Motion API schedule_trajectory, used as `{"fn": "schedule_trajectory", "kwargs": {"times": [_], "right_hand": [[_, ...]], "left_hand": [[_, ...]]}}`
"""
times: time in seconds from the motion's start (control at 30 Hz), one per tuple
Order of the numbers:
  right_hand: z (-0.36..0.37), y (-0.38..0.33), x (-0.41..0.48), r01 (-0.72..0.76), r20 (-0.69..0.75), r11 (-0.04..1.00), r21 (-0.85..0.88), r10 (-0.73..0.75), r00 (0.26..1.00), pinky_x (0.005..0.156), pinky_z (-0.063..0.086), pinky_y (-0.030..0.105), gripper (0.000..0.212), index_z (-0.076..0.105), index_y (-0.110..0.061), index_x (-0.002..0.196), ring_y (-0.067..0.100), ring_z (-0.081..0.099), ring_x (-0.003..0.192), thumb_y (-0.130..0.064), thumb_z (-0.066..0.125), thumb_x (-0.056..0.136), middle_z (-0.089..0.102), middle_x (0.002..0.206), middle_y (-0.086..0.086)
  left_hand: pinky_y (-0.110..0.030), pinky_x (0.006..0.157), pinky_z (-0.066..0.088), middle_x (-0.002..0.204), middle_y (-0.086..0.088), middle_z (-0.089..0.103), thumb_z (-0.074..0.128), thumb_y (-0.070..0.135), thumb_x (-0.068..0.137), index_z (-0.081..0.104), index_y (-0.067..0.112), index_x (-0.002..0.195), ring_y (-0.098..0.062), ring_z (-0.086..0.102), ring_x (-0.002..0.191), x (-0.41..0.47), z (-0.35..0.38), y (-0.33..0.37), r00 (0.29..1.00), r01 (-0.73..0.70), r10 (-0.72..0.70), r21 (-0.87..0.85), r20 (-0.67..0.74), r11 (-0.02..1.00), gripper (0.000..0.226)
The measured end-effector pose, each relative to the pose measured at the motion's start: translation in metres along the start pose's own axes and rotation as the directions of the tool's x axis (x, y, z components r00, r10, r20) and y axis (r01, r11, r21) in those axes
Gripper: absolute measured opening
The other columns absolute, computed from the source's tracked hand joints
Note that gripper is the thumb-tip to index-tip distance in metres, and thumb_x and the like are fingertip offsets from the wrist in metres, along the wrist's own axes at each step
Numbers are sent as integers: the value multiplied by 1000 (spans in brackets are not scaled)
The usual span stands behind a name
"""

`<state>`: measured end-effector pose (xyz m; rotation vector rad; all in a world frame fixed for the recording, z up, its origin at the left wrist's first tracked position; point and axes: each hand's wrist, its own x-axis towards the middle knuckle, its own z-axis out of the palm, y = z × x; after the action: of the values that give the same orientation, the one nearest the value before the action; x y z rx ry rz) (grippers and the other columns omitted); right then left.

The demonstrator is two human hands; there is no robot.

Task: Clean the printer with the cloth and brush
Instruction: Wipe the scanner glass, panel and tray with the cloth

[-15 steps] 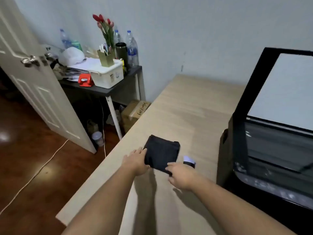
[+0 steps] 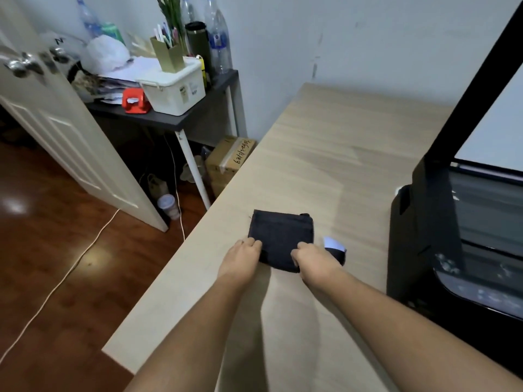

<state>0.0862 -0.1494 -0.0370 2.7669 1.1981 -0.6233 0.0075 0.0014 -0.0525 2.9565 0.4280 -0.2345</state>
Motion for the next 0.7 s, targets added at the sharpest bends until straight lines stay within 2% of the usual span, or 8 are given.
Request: {"fn": "schedule_trajectory", "kwargs": {"times": [0.07, 0.13, 0.23, 0.33, 0.4, 0.5, 0.57, 0.7], "right_hand": [[-13, -5, -1, -38, 51, 998, -49, 40, 998, 60, 33, 29, 22, 43, -13, 75, 21, 40, 78, 7, 45, 81, 39, 84, 3], [-32, -6, -3, -51, 25, 998, -35, 51, 998, 56, 39, 26, 16, 50, -11, 73, 22, 51, 75, 3, 49, 82, 48, 82, 4], [-71, 4, -10, -14, -191, 991, 133, 40, 981, 77, 48, 33, 20, 62, -8, 96, 33, 59, 96, -3, 53, 79, 60, 106, 14], [-120, 21, -29, -8, -336, 968, 251, 95, 937, 68, 41, 28, 20, 63, -11, 89, 32, 59, 92, -2, 51, 75, 60, 98, 10], [-151, 36, -52, -3, -418, 953, 302, 135, 898, 65, 35, 26, 19, 61, -16, 82, 30, 57, 85, -2, 51, 75, 57, 89, 6], [-183, 66, -97, 11, -530, 937, 349, 188, 827, 66, 36, 25, 20, 55, -21, 76, 26, 55, 80, -1, 52, 75, 56, 83, 2], [-196, 92, -131, 14, -587, 923, 384, 232, 775, 66, 38, 25, 20, 56, -20, 77, 23, 55, 79, 0, 51, 77, 57, 82, 2], [-205, 145, -197, 4, -691, 901, 434, 330, 643, 72, 39, 25, 19, 61, -18, 85, 20, 55, 82, -2, 54, 78, 55, 89, 2]], "left_hand": [[-34, 83, 37, 118, -13, 54, 36, -2, 90, 49, 8, 112, -30, 49, 109, -1, -10, 3, 1000, -16, 15, 46, 21, 999, 27], [-36, 82, 38, 116, -13, 55, 37, -4, 87, 49, 9, 108, -31, 50, 106, -3, -27, 2, 1000, -15, 16, 38, -14, 999, 27], [-34, 77, 38, 109, -8, 59, 46, 2, 86, 47, 18, 96, -26, 52, 98, -3, -70, 4, 990, -11, 13, 16, -138, 1000, 19], [-35, 75, 35, 106, -3, 60, 39, 13, 91, 51, 18, 98, -25, 52, 100, -2, -124, 21, 950, -29, 30, 7, -309, 1000, 15], [-39, 78, 40, 106, -6, 60, 39, 15, 91, 53, 15, 101, -27, 52, 101, -4, -157, 40, 928, -56, 9, -117, -371, 992, 18], [-35, 73, 45, 94, -8, 61, 41, 14, 92, 53, 13, 97, -26, 55, 87, -15, -202, 83, 930, -170, 2, -427, -367, 888, 12], [-31, 65, 40, 86, -4, 58, 42, 16, 94, 55, 14, 97, -21, 53, 79, -21, -225, 116, 935, -229, 46, -503, -351, 833, 13], [-31, 69, 43, 78, -1, 57, 44, 22, 93, 57, 22, 80, -18, 52, 73, -32, -251, 191, 939, -309, 90, -696, -333, 648, 19]]}}
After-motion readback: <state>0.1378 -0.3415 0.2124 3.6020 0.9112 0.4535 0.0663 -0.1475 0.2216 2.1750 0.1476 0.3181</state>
